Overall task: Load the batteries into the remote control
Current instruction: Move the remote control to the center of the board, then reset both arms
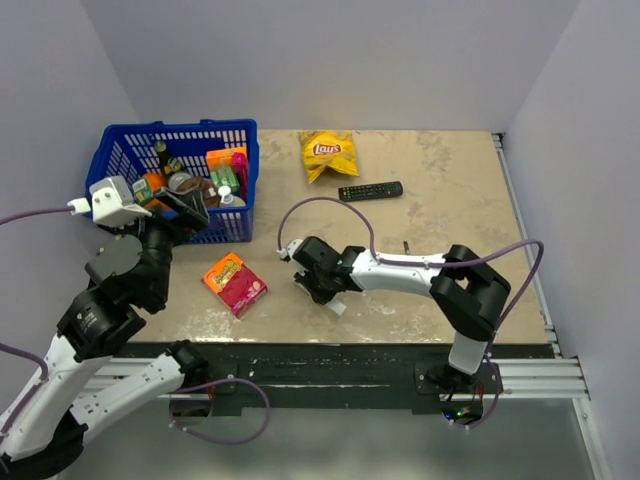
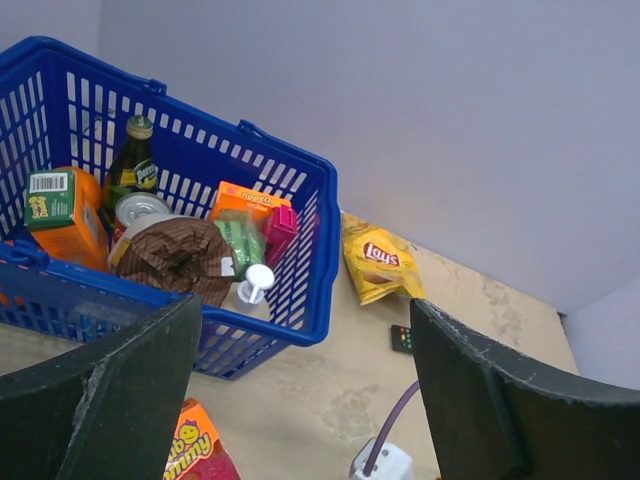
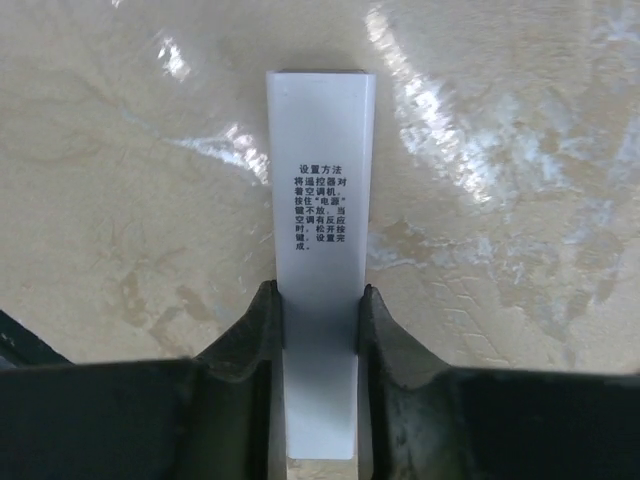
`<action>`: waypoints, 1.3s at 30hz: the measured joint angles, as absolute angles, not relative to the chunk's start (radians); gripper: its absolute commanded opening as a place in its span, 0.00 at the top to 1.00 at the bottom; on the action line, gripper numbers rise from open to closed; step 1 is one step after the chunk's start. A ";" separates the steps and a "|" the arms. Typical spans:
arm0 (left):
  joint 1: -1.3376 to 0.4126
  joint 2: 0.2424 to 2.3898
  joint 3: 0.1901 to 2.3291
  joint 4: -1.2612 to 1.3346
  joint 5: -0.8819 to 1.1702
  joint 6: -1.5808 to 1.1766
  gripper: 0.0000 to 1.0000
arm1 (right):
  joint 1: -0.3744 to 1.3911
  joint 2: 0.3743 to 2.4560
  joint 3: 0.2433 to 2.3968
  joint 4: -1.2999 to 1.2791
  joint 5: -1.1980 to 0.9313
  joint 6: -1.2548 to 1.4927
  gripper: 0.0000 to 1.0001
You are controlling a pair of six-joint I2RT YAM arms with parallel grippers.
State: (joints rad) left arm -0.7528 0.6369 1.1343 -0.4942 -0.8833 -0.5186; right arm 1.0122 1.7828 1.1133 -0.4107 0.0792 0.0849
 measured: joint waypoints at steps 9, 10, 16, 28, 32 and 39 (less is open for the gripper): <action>-0.753 0.754 1.124 -0.500 -0.792 -0.505 0.09 | 0.879 1.938 1.301 -0.414 0.184 0.326 0.78; -0.753 0.769 1.114 -0.495 -0.773 -0.506 0.07 | 0.862 1.956 1.326 -0.416 0.189 0.355 0.65; -0.752 0.857 1.069 -0.477 -0.667 -0.513 0.00 | 0.822 2.024 1.415 -0.413 0.202 0.455 0.25; -0.260 0.950 0.991 -0.424 -0.209 -0.582 0.00 | 0.470 1.593 1.430 -0.488 0.197 0.427 0.02; -0.153 0.937 1.040 -0.461 -0.171 -0.587 0.00 | 0.275 1.362 1.436 -0.513 0.296 0.386 0.02; -0.153 0.821 1.259 -0.443 -0.351 -0.480 0.00 | 0.276 0.984 1.413 -0.508 0.493 0.294 0.02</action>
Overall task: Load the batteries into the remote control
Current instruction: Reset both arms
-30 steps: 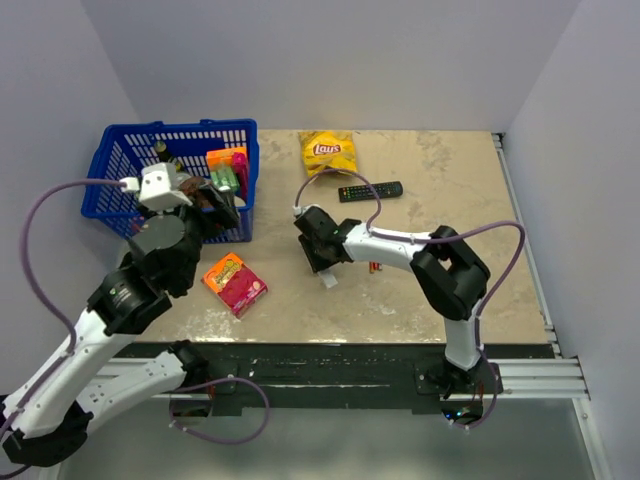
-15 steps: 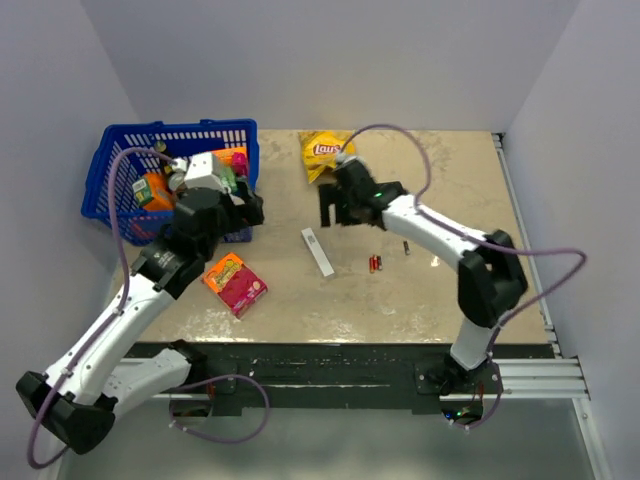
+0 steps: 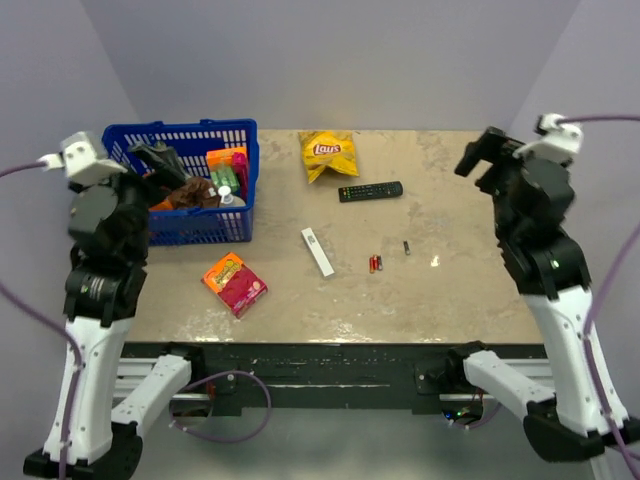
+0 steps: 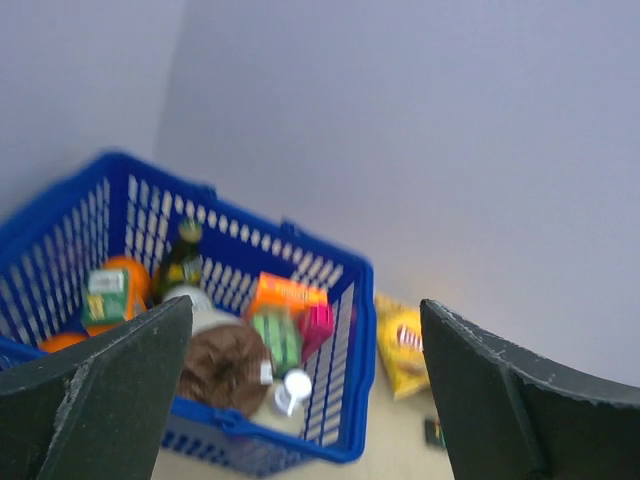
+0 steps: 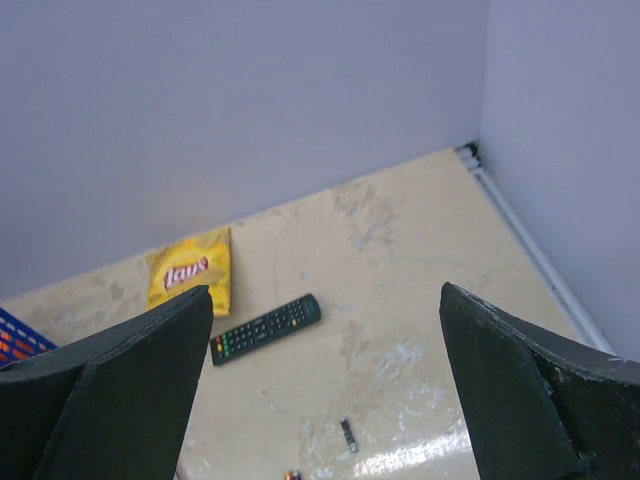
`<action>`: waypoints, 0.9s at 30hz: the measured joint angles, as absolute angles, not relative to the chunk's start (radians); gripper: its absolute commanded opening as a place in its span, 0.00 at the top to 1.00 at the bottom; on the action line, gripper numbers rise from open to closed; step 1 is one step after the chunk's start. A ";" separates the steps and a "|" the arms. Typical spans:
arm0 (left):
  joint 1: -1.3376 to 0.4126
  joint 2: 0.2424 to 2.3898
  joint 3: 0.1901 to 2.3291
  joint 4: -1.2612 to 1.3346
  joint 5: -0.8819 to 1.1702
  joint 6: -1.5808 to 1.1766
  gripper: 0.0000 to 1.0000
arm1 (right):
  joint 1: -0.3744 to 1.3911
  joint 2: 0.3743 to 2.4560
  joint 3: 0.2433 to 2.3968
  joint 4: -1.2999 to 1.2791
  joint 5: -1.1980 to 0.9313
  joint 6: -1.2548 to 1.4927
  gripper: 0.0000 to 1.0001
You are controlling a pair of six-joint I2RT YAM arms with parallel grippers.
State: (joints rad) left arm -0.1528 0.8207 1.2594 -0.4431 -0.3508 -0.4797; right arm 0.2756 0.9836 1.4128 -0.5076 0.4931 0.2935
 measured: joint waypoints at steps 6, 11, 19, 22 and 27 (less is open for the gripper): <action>-0.153 0.719 1.325 -0.318 -0.539 -0.371 0.00 | 0.275 0.768 1.355 -0.470 0.583 0.238 0.02; -0.153 0.736 1.274 -0.276 -0.635 -0.326 0.00 | 0.276 0.710 1.301 -0.471 0.585 0.206 0.02; -0.153 0.715 1.148 -0.253 -0.672 -0.311 0.00 | 0.346 0.627 1.224 -0.477 0.580 0.192 0.02; -0.153 0.703 1.147 -0.249 -0.678 -0.311 0.00 | 0.379 0.592 1.202 -0.474 0.580 0.189 0.02; -0.153 0.687 1.147 -0.249 -0.686 -0.314 0.00 | 0.415 0.579 1.189 -0.472 0.581 0.181 0.02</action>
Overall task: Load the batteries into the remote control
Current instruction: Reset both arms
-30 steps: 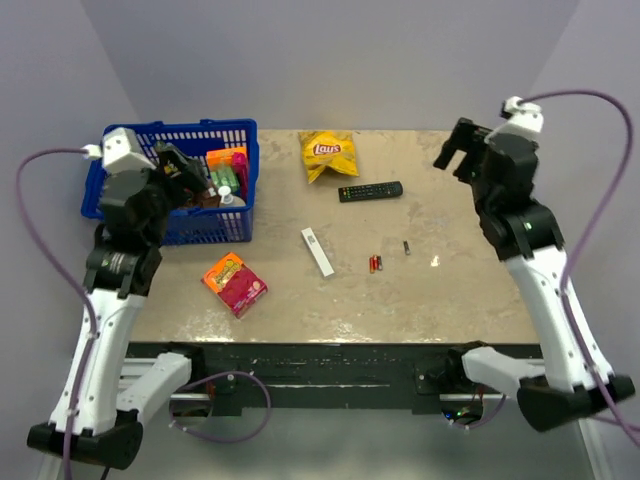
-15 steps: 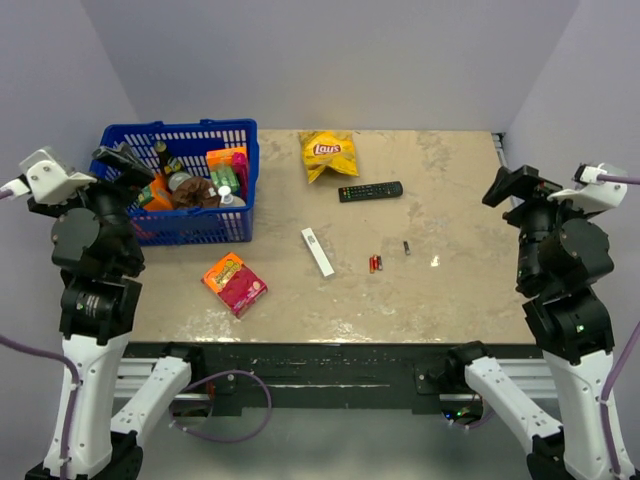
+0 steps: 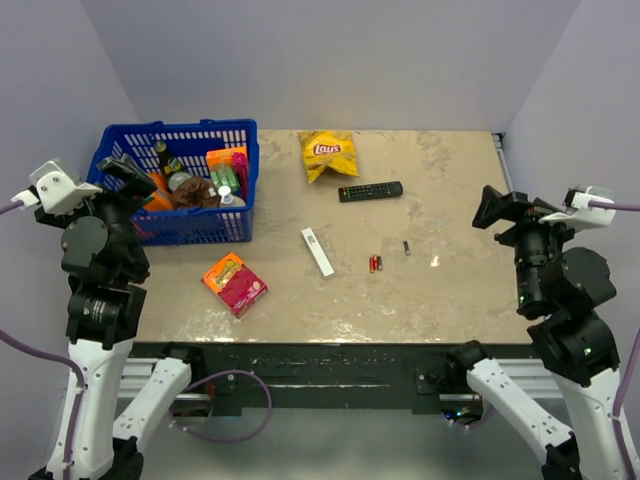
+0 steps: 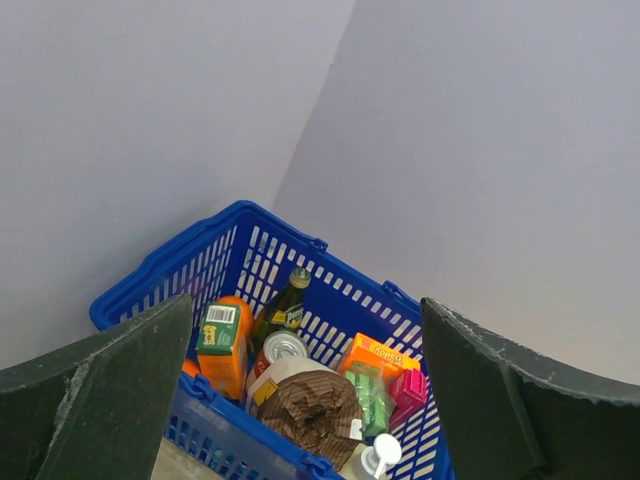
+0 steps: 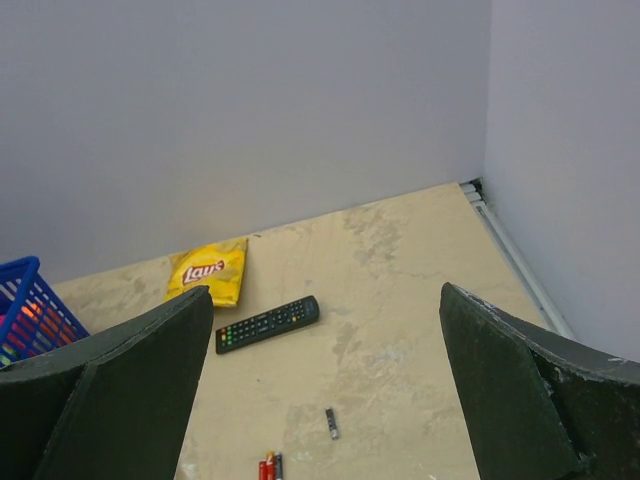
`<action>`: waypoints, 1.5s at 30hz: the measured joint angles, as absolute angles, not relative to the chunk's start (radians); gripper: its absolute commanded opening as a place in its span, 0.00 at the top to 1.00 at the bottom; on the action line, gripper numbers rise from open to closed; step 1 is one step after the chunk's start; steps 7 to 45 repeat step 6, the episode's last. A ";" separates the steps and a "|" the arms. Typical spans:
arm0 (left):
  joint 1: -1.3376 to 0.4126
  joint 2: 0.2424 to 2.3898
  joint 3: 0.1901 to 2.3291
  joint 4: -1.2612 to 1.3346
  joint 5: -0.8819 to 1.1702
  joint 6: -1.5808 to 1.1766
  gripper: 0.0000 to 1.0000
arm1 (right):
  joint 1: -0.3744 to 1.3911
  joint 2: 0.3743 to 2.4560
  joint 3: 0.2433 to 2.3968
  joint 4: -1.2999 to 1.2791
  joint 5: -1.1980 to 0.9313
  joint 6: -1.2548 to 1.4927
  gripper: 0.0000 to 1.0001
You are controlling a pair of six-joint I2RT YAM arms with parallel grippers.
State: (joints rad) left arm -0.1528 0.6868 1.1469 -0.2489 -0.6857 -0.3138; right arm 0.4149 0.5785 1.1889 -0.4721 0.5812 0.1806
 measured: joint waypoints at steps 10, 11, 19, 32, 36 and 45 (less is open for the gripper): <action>-0.153 0.693 1.147 -0.262 -0.683 -0.314 0.00 | 0.434 0.584 1.188 -0.472 0.573 0.179 0.02; -0.153 0.693 1.147 -0.262 -0.683 -0.314 0.00 | 0.434 0.584 1.188 -0.472 0.573 0.179 0.02; -0.153 0.693 1.147 -0.262 -0.683 -0.314 0.00 | 0.434 0.584 1.188 -0.472 0.573 0.179 0.02; -0.153 0.693 1.147 -0.262 -0.683 -0.314 0.00 | 0.434 0.584 1.188 -0.472 0.573 0.179 0.02; -0.153 0.693 1.147 -0.262 -0.683 -0.314 0.00 | 0.434 0.584 1.188 -0.472 0.573 0.179 0.02; -0.153 0.693 1.147 -0.262 -0.683 -0.314 0.00 | 0.434 0.584 1.188 -0.472 0.573 0.179 0.02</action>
